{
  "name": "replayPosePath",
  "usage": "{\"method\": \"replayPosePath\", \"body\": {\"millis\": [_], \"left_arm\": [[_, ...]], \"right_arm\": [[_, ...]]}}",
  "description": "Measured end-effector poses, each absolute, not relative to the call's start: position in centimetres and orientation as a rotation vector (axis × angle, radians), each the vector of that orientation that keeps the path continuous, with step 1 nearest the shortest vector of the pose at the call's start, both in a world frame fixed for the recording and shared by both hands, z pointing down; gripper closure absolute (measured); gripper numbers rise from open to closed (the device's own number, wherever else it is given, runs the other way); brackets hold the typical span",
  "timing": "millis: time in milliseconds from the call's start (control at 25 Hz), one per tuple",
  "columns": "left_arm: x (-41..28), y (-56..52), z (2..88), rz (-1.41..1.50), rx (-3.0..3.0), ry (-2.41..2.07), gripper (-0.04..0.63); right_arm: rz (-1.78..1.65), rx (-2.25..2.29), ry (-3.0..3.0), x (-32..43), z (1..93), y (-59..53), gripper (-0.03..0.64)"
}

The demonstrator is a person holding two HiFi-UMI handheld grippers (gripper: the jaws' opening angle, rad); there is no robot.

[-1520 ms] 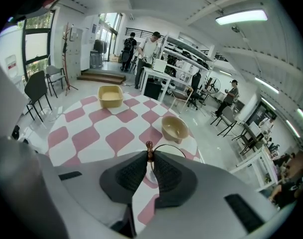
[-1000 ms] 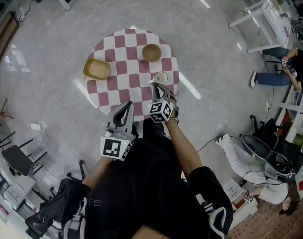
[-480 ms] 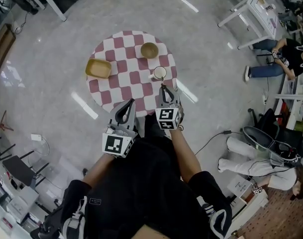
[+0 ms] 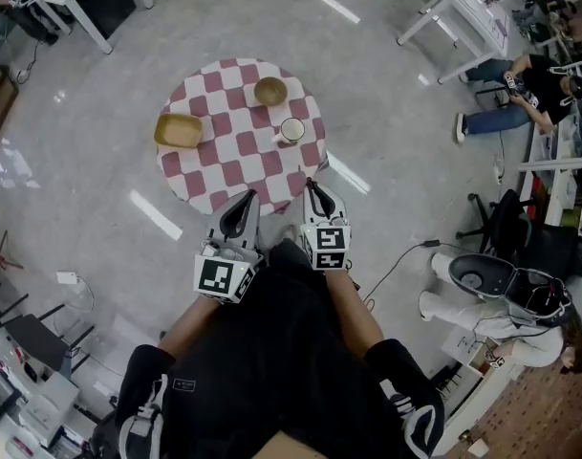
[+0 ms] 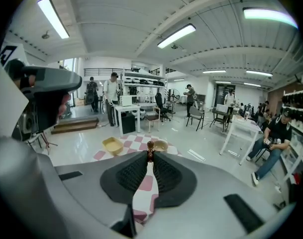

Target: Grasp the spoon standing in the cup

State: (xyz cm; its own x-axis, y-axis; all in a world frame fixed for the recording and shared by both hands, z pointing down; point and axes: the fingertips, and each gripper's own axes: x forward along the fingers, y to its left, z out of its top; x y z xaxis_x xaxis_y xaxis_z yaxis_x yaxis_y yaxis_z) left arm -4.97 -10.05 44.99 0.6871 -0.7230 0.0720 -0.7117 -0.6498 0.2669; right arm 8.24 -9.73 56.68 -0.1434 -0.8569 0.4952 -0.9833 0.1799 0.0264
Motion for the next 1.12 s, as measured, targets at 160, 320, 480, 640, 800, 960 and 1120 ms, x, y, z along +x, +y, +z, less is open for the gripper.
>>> {"method": "replayPosePath", "body": {"millis": [160,320,480,640,800,960,1120], "left_arm": [[-3.5,-9.2,44.6,-0.052,2.638,-1.136,0.587],[-2.3,-8.6,43.5,-0.055,2.655,-1.153,0.587],[-0.8,-7.5,42.8,-0.062,2.658,-1.180,0.588],[0.3,-6.4,43.4,-0.024,2.675,-1.199,0.588],[0.6,-5.3,44.0,0.005,2.669,-1.211,0.588],[1.1,-5.0,44.0,0.006,2.677,-1.223,0.588],[1.6,-4.9,44.0,-0.007,2.674,-1.231,0.588]], "right_arm": [[0.488,1.752,-2.109,9.0,55.2,-8.2,0.561],[0.503,1.756,-2.150,9.8,53.7,-7.0,0.561],[0.469,1.744,-2.204,10.7,51.9,-6.0,0.561],[0.443,1.756,-2.256,11.5,50.2,-5.0,0.561],[0.437,1.756,-2.295,11.9,49.3,-3.7,0.561],[0.458,1.756,-2.309,12.3,49.5,-3.0,0.561],[0.456,1.749,-2.306,12.7,49.8,-2.7,0.561]]}}
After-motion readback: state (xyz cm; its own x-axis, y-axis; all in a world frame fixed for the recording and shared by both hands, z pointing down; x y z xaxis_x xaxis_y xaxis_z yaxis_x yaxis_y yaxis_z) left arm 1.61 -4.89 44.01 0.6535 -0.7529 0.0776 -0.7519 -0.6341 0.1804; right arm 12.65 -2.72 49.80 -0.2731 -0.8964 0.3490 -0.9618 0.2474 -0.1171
